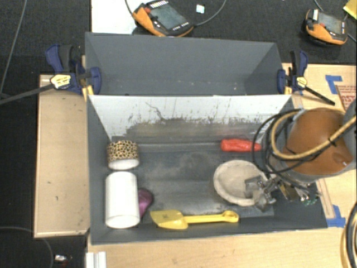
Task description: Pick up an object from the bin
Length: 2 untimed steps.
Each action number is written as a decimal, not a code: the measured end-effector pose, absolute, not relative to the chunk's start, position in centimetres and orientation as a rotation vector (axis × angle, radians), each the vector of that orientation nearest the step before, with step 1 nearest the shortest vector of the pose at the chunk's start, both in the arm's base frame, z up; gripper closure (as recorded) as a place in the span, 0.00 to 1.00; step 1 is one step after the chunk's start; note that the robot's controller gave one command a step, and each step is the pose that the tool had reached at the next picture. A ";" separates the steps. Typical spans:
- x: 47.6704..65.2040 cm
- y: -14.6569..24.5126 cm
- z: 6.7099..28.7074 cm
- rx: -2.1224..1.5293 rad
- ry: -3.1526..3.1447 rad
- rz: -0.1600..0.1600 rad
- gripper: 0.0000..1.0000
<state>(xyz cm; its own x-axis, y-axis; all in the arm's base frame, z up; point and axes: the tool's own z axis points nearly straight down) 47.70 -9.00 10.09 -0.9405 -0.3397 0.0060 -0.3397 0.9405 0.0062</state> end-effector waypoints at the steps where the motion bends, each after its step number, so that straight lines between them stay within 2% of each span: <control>1: 47.9 -9.0 15.5 0.543 -3.093 -0.004 1.00; 2: 48.0 -9.1 19.8 0.542 -3.097 -0.002 1.00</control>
Offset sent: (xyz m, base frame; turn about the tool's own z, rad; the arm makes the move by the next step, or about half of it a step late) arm 0.0016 -0.0003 0.0389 -0.0007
